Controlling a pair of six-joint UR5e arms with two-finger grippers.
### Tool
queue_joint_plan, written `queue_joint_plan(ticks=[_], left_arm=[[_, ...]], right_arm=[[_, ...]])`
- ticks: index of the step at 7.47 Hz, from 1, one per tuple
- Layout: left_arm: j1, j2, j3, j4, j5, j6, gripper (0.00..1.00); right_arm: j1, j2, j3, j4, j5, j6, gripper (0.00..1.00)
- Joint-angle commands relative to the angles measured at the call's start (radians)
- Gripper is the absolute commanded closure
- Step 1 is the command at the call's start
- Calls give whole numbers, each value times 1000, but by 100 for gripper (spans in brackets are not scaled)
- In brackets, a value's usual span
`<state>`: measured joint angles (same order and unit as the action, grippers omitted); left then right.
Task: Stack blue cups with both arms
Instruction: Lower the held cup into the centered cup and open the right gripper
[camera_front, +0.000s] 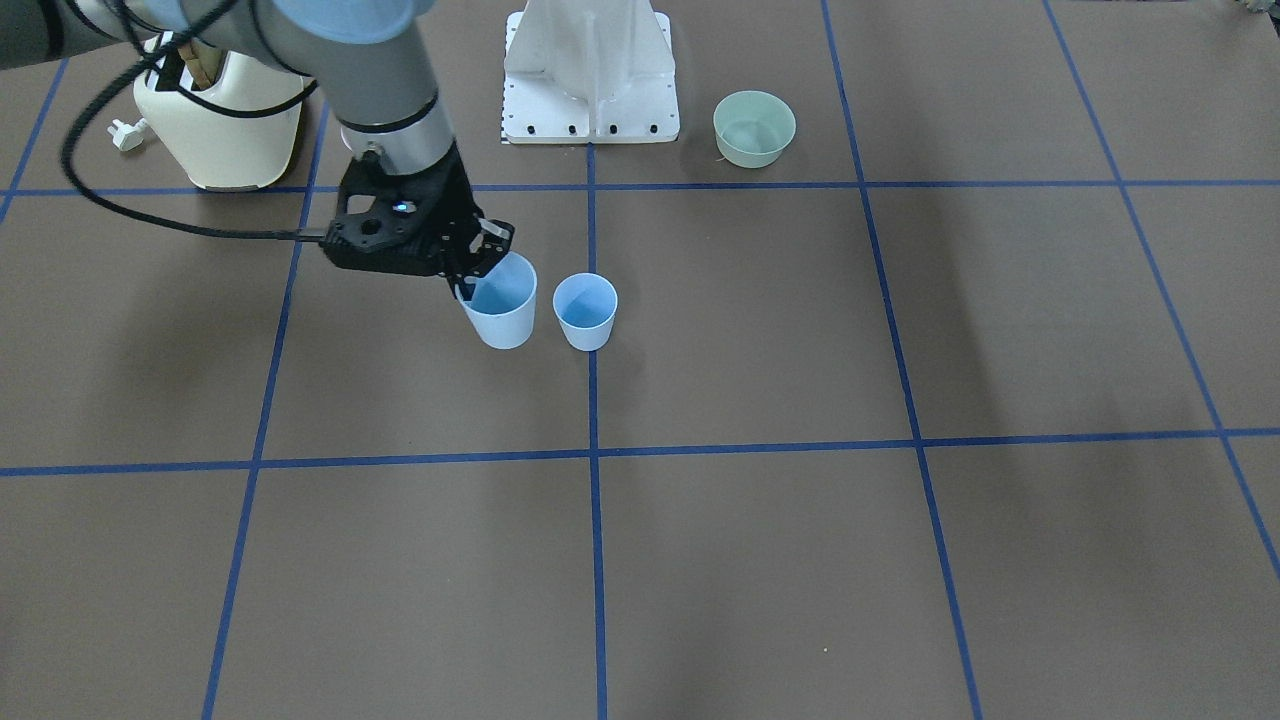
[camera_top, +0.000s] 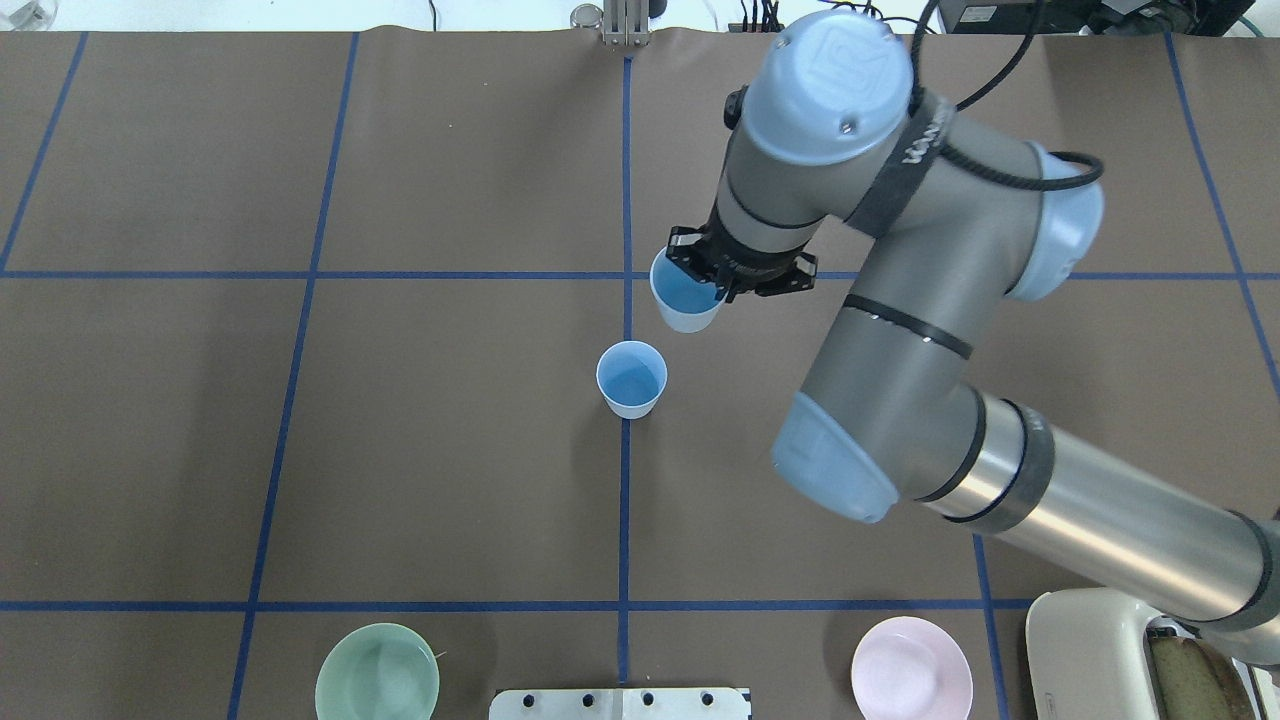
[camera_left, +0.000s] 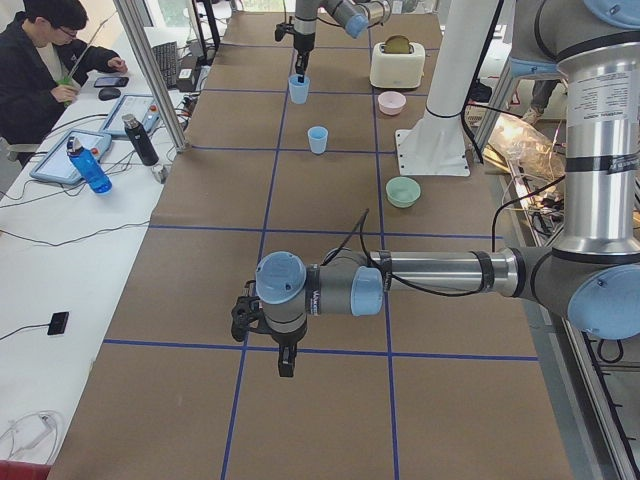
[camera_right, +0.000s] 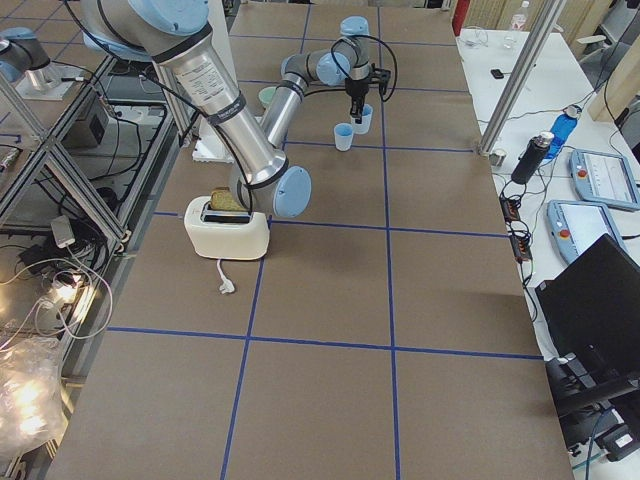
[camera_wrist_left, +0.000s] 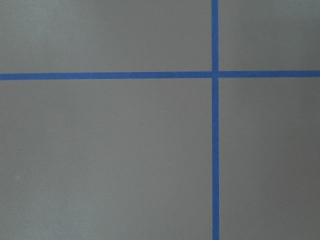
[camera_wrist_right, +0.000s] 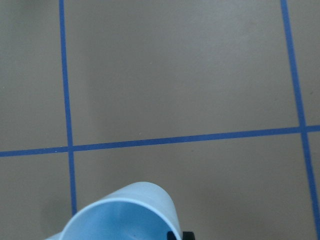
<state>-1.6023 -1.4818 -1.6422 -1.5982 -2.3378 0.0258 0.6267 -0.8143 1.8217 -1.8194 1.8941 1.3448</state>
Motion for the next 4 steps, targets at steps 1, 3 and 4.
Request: queue_joint_plan(ticks=[1,3,4], left_arm=[[2,0,2,0,0,0,2],[2,0,2,0,2,0,2],[2,0,2,0,2,0,2]], right_arm=[[-85,35,-35,0,-64,59,100],[-94,53,-61,20,-66,57,100],[-102,44,-65,46,-66,59,100]])
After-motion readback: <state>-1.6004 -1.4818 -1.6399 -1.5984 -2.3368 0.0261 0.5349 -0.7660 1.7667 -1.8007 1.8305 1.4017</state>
